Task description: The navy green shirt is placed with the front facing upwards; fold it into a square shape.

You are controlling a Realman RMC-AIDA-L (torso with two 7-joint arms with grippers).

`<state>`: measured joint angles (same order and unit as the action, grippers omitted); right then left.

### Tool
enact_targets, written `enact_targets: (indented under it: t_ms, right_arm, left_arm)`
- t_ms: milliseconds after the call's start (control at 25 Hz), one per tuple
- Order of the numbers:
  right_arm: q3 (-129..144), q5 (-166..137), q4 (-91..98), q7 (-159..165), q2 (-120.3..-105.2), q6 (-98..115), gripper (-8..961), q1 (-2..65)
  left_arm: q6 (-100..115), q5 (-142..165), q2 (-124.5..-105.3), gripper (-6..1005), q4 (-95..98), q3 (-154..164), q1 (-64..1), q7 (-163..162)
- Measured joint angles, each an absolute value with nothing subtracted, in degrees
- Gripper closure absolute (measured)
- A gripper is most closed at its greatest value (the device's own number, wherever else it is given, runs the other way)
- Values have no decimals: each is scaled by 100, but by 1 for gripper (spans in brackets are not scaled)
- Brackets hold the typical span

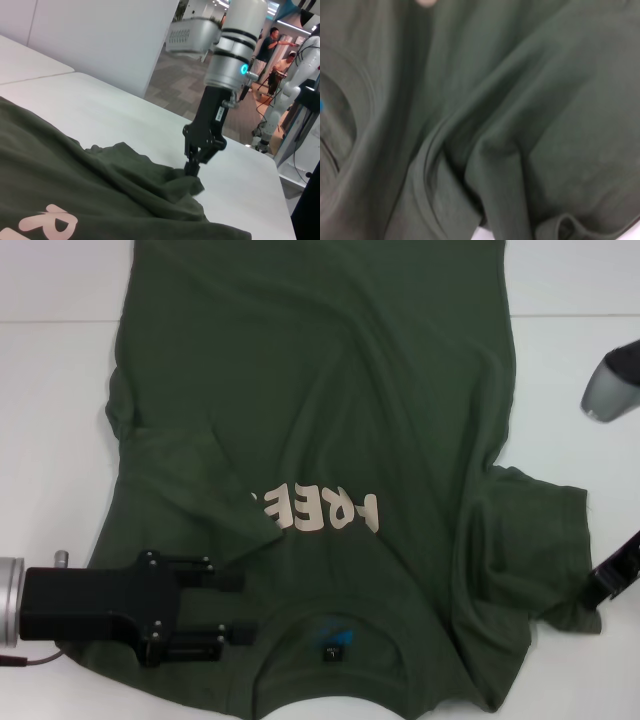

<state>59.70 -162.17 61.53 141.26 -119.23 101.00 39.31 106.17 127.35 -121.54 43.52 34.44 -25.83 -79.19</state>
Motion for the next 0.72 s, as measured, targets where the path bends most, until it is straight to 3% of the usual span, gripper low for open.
enact_targets:
  t_ms: [360, 720]
  right_arm:
    - [5696, -15961, 7451, 13897, -11880, 10446, 945, 3817]
    - [5776, -15872, 7825, 13480, -11930, 10419, 940, 4298]
  left_arm:
    - [10616, 12732, -12166, 354, 4346, 3403, -2596, -7981]
    - [10577, 12727, -12164, 355, 4325, 3329, -2562, -7987]
